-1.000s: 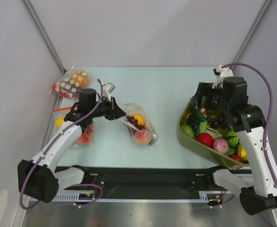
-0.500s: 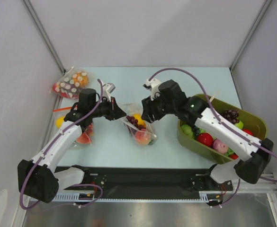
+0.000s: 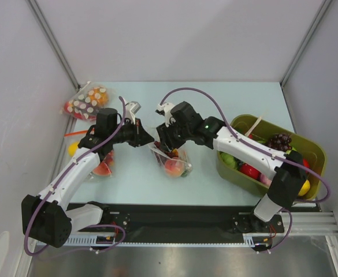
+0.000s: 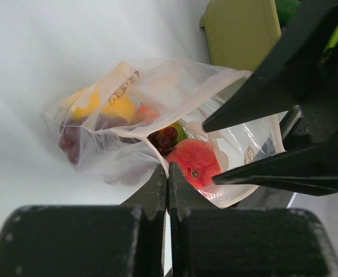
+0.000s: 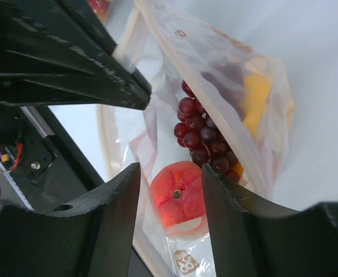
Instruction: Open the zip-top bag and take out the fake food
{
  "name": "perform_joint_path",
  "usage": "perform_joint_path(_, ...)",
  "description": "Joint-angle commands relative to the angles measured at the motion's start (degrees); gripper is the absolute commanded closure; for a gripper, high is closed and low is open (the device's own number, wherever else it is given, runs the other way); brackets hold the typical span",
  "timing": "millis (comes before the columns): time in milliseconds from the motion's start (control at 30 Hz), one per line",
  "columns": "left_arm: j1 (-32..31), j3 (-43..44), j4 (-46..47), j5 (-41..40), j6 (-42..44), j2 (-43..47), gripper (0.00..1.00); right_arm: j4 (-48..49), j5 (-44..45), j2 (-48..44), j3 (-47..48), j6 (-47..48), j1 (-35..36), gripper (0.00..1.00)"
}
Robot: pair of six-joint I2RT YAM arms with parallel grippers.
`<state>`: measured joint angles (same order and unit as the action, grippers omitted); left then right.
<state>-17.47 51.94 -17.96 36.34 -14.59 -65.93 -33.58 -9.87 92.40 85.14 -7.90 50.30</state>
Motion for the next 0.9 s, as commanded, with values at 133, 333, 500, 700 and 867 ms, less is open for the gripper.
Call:
perform_joint_path(133, 0.34, 0.26, 1.43, 1.54, -0.53, 0.89, 1.00, 3.78, 4.50, 5.07, 1.87, 1.13, 0.76, 0.48)
perform_joint_path(333, 0.34, 0.26, 1.08, 1.02, -0.44, 0.37, 1.00, 7.56, 7.67, 9.54, 1.25, 1.40, 1.02, 0.43)
perform_joint_path(500, 0.34, 0.26, 1.17, 1.19, -0.44, 0.28, 1.00, 11.52, 9.87, 12.54, 0.02, 1.92, 1.29, 0.38)
perform_joint_path(700, 0.34, 0.26, 1.08, 0.93, -0.53, 0.01, 1.00, 15.21, 10.84, 15.61, -1.82, 3.15, 1.20, 0.34)
perform_joint_path(867, 0.34, 0.26, 0.82, 0.23, -0.53, -0.25, 0.99, 19.87, 7.94, 16.40, -4.28, 3.33, 1.20, 0.33)
